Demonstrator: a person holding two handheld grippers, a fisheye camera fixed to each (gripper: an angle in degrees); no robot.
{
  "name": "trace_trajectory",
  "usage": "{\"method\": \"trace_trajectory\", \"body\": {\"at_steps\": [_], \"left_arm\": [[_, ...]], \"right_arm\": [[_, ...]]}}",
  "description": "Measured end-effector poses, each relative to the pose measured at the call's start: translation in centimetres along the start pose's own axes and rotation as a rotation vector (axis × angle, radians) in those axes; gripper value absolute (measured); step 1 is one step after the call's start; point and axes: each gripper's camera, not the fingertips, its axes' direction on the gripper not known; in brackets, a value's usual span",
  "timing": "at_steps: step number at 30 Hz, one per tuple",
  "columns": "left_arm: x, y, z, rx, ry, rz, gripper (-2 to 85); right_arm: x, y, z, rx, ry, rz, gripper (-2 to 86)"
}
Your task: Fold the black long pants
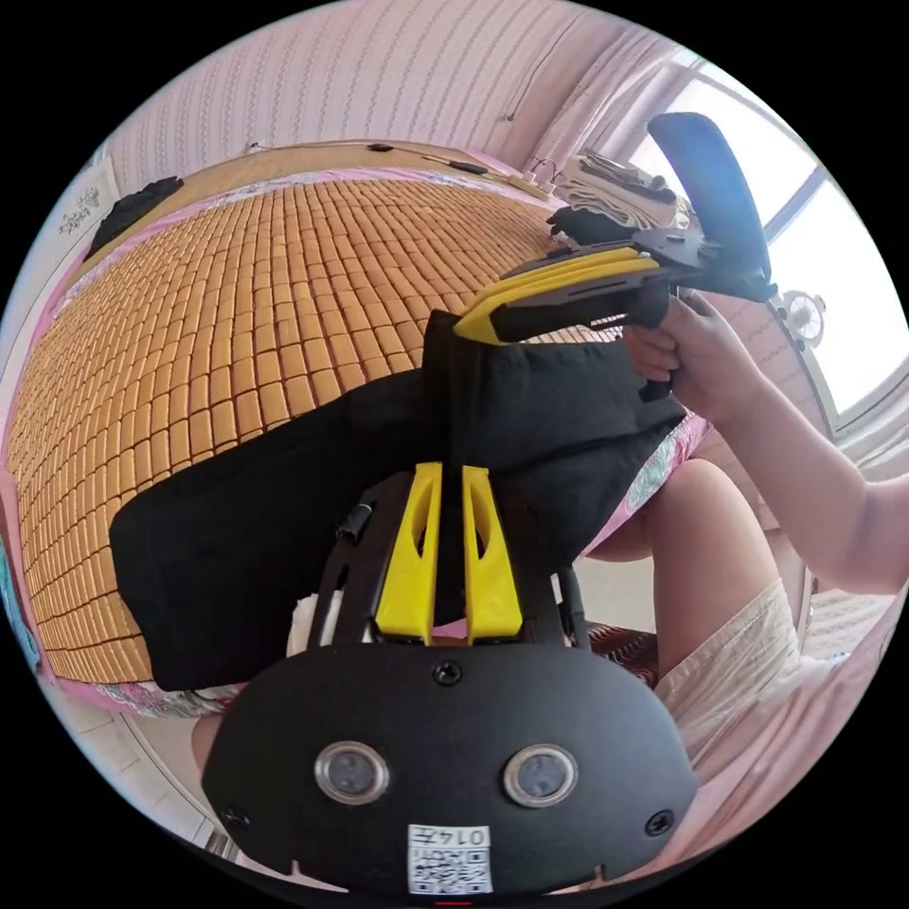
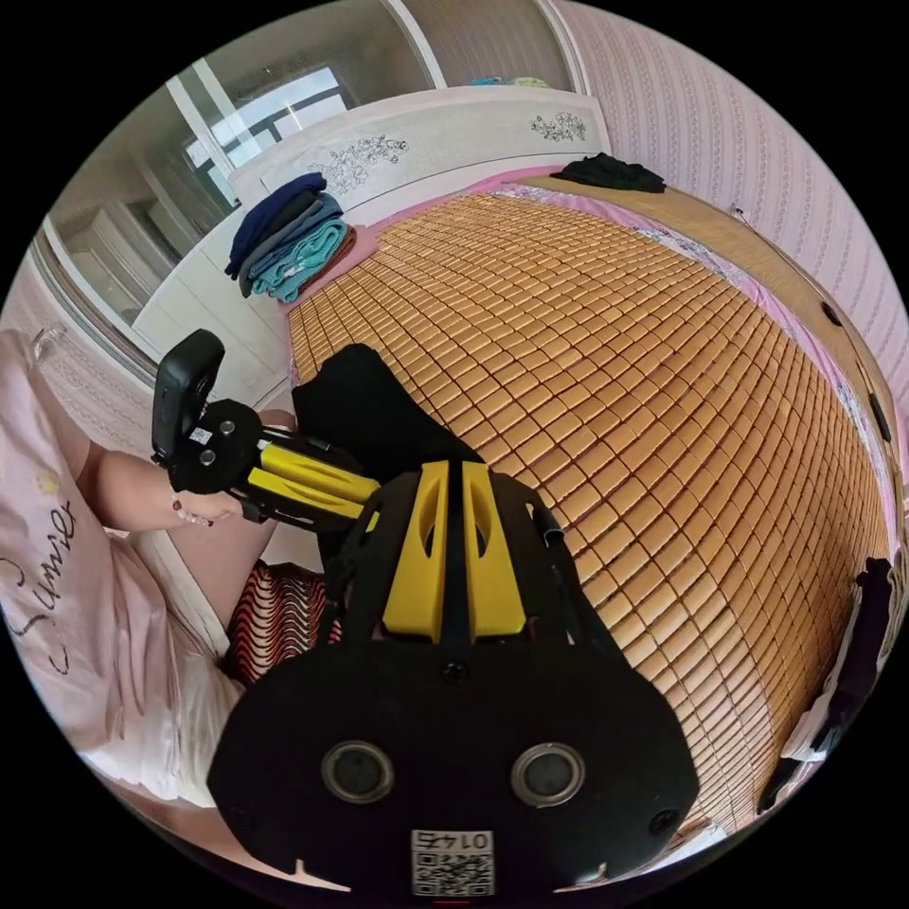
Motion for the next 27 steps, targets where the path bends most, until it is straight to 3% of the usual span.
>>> {"method": "trace_trajectory", "body": {"at_steps": [9,13,19,21,27], "left_arm": [[2.5,3.3,-8.9,0.341,0.159,0.103,3.4],[-0.9,6.8,-16.2,0.427,0.062,-0.057,3.8],[-8.0,10.2,-15.6,0.154,-0.248,-0.292,5.5],[-8.5,10.5,-15.2,0.142,-0.209,-0.317,5.2],[-3.1,6.1,-10.3,0.151,0.058,-0.106,-0.1]], "right_arm": [[-1.1,-1.8,-7.9,0.123,-0.054,-0.118,1.5],[-3.6,-10.1,-5.9,0.133,-0.29,-0.224,3.4],[-2.9,-15.7,6.4,-0.053,-0.242,-0.059,10.1],[-1.3,-13.5,5.5,-0.031,-0.239,-0.006,8.2],[2.5,-2.6,0.3,-0.079,0.129,0.18,0.4]]}}
